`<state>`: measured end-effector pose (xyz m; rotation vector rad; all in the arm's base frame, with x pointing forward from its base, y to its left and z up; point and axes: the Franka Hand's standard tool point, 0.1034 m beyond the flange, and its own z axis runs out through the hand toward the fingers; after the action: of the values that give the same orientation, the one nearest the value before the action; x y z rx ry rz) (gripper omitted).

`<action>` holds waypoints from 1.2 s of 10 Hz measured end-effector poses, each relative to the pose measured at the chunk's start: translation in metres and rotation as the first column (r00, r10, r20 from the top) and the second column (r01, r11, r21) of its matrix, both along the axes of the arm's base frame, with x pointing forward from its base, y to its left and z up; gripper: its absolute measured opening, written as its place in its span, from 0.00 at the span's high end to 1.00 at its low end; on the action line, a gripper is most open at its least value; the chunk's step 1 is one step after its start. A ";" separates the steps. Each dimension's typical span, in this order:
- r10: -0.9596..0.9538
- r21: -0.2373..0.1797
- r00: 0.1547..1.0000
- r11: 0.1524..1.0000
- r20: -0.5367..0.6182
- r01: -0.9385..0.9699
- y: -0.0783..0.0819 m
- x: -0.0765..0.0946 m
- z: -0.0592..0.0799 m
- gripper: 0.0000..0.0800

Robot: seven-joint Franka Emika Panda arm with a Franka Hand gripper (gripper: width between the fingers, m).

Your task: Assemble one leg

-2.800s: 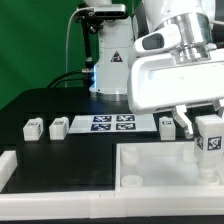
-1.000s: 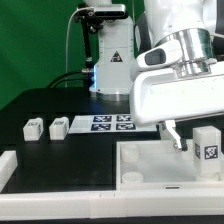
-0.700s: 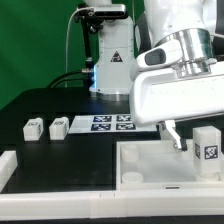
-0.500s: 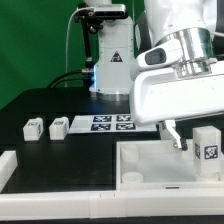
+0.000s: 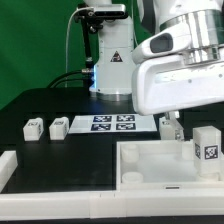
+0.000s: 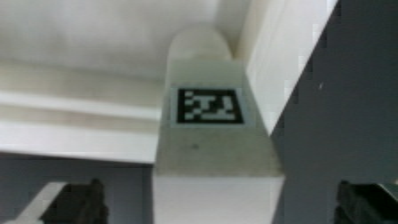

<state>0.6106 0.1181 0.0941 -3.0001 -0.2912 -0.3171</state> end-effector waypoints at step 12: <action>-0.075 -0.017 0.951 0.997 -0.299 0.073 -0.003 -0.004 -0.016 0.62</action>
Offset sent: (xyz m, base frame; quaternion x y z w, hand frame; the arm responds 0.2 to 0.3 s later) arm -0.0018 -0.0076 -0.0112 0.0031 -0.1596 -0.0082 0.9871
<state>0.6071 0.1152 0.0780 -3.0101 -0.1498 0.1353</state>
